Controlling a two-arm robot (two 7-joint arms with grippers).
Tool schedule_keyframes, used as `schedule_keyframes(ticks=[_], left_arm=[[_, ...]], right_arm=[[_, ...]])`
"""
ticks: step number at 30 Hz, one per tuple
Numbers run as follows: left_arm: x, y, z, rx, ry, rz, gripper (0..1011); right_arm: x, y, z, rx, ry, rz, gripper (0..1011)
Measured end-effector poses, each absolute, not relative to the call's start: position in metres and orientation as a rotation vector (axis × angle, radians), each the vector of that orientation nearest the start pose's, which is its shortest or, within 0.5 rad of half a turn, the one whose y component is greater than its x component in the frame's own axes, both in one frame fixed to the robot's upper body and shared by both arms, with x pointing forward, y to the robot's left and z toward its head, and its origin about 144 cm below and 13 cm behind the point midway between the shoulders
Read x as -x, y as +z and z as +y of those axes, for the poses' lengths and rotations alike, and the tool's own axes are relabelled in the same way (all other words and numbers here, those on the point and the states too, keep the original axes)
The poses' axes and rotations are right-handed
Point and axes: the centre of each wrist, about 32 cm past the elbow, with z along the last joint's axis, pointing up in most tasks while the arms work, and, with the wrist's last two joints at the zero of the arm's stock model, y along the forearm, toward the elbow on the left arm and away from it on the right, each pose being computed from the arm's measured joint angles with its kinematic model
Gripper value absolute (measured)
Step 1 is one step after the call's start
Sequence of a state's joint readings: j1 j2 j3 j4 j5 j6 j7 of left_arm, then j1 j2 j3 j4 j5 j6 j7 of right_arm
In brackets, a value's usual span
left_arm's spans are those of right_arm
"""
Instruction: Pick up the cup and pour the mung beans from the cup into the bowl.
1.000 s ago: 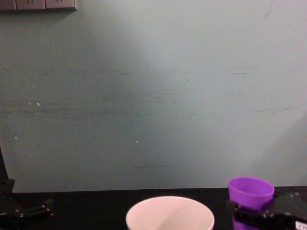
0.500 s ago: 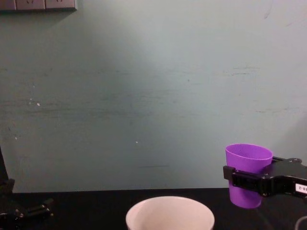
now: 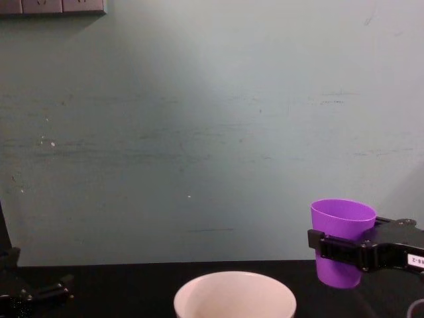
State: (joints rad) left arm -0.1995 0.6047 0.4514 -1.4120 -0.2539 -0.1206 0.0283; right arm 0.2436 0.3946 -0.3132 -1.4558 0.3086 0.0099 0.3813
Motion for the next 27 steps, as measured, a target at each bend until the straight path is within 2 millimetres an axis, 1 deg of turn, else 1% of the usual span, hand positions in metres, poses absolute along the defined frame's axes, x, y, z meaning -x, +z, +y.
schedule_keyframes(ticks=[27], left_arm=[[-0.4886, 1.1398, 0.3097, -0.304, 1.248, -0.285, 1000]], right_arm=[[-0.5153, 1.1773, -0.2636, 0.104, -0.948, -0.095, 718]])
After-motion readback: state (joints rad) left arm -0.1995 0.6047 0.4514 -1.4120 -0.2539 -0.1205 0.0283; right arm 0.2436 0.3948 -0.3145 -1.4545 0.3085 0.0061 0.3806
